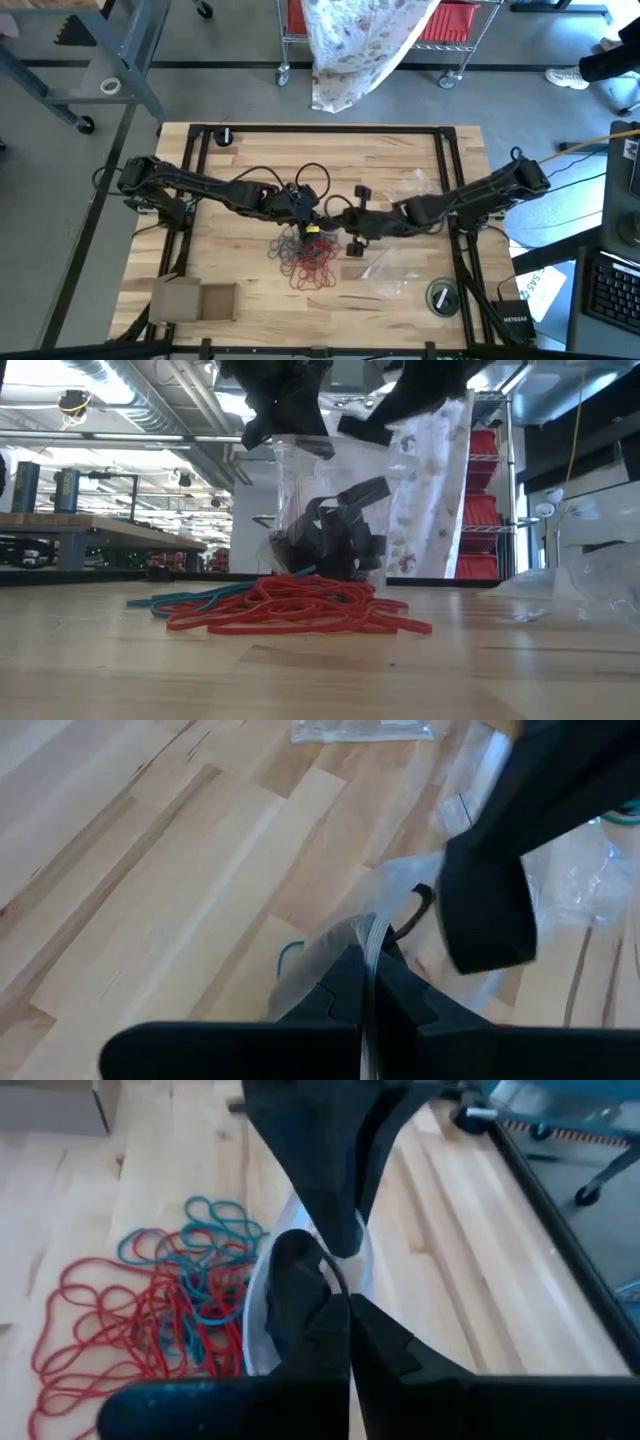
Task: Sort rubber bands
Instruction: Put the black rubber band into the transparent zip lock bag, then close the transparent zip lock bag
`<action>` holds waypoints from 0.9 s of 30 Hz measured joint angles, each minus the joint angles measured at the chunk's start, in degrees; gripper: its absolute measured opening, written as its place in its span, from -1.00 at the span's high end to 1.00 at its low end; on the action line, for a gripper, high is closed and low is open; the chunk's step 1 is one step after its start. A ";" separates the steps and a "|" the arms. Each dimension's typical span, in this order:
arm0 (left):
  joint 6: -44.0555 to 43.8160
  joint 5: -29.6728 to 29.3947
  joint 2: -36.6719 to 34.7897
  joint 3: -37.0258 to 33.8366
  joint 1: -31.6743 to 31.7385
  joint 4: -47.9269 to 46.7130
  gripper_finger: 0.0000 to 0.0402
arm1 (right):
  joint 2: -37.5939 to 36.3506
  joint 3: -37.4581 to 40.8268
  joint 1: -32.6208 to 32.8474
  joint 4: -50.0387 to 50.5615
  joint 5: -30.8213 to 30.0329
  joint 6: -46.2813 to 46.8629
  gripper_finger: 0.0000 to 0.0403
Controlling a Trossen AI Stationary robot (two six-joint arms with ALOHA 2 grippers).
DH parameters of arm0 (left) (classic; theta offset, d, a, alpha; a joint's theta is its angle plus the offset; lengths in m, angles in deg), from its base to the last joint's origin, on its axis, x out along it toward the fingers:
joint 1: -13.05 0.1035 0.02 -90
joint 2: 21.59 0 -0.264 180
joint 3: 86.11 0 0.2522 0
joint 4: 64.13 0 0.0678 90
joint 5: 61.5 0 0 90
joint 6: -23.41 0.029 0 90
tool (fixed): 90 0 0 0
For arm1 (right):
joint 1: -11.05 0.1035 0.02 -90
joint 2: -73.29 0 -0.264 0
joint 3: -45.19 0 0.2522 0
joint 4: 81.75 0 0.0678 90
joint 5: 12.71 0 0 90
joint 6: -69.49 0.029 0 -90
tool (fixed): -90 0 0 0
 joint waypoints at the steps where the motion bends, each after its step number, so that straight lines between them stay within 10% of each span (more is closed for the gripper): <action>1: -0.01 0.01 0.00 0.00 0.00 -0.02 1.00 | 0.28 -0.02 -0.27 -0.05 0.51 0.27 1.00; 10: -0.17 -0.01 0.00 0.00 0.04 0.07 1.00 | 1.25 0.00 -2.01 -0.04 2.85 7.22 0.94; 27: 1.23 0.58 0.00 0.00 -0.07 0.81 1.00 | -3.34 -2.21 0.67 17.66 4.67 7.53 0.16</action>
